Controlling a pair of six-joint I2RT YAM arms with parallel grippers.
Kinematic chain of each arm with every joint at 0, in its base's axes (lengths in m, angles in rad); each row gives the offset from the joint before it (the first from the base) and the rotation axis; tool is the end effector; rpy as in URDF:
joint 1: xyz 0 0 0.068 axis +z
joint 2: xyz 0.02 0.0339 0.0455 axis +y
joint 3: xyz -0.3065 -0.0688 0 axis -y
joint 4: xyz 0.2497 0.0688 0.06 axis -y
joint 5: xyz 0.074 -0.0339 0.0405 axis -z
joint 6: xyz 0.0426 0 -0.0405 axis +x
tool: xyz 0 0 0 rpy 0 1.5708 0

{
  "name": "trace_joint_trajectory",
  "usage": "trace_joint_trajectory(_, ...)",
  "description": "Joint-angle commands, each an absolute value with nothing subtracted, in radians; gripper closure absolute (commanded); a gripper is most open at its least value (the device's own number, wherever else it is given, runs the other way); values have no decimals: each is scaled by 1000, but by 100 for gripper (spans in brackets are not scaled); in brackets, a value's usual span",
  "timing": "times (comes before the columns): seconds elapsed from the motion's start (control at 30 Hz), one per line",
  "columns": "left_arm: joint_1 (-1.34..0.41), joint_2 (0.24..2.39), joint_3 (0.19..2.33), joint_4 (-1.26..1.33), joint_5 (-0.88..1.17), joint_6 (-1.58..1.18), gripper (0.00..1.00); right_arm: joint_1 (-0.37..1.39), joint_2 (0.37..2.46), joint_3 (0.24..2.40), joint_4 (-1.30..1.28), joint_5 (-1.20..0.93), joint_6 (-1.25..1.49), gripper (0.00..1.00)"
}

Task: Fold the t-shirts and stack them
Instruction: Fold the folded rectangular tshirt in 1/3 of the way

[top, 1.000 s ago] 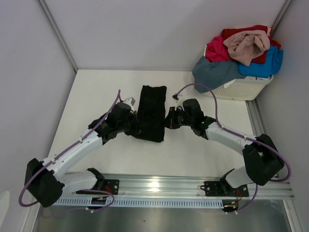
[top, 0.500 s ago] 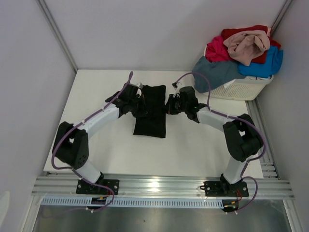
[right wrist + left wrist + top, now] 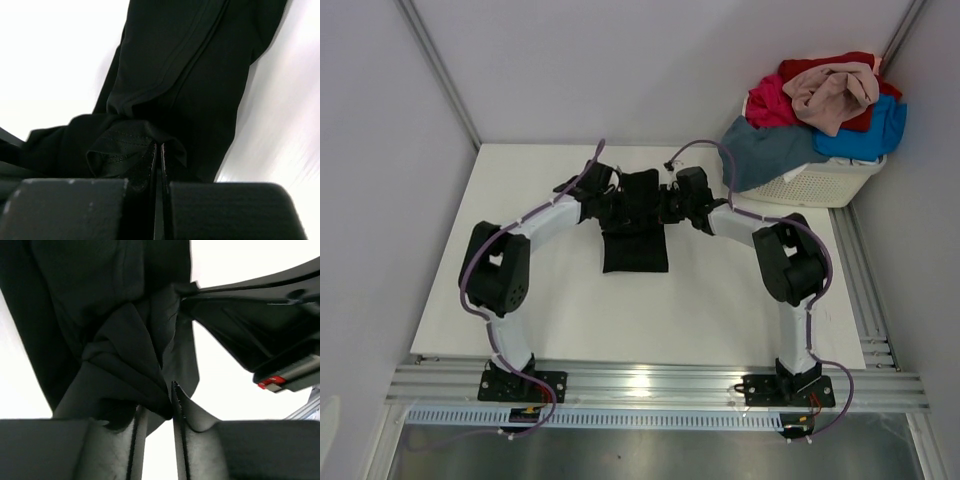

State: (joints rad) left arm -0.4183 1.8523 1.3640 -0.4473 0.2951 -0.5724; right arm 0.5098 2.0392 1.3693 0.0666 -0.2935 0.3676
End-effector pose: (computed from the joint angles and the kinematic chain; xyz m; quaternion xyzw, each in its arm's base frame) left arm 0.3805 -0.1827 0.2514 -0.0266 0.9404 -0.2697 0.2054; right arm 0.4181 0.2479 0.2139 -0.1301 0.8687 0.3126 0.3615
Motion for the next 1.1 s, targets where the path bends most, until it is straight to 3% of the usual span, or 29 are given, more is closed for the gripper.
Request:
trace_joint_trajectory(0.0, -379, 1884, 1422, -448, 305, -551, 70, 502, 2069, 1456, 66, -242, 334, 100)
trace_joint_trajectory(0.13, -341, 1904, 1445, -443, 311, -560, 58, 497, 2094, 1491, 69, -195, 333, 100)
trace_joint_trajectory(0.37, -282, 1913, 1456, -426, 322, -583, 51, 495, 2121, 1520, 81, -84, 337, 100)
trace_joint_trajectory(0.47, -265, 1920, 1465, -428, 311, -586, 48, 495, 2151, 1557, 63, -61, 339, 85)
trace_joint_trajectory(0.5, -259, 1922, 1465, -428, 296, -586, 45, 495, 2157, 1571, 55, -54, 339, 67)
trace_joint_trajectory(0.6, -253, 1916, 1463, -420, 291, -574, 22, 499, 2160, 1574, 61, -17, 325, 29)
trace_joint_trajectory(0.63, -253, 1911, 1451, -413, 290, -569, 13, 500, 2154, 1562, 69, -2, 313, 25)
trace_joint_trajectory(0.73, -253, 1859, 1396, -373, 304, -586, 6, 520, 2088, 1511, 123, 37, 264, 19)
trace_joint_trajectory(1.07, -264, 1570, 1115, -273, 334, -630, 1, 571, 1737, 1157, 215, 92, 303, 7)
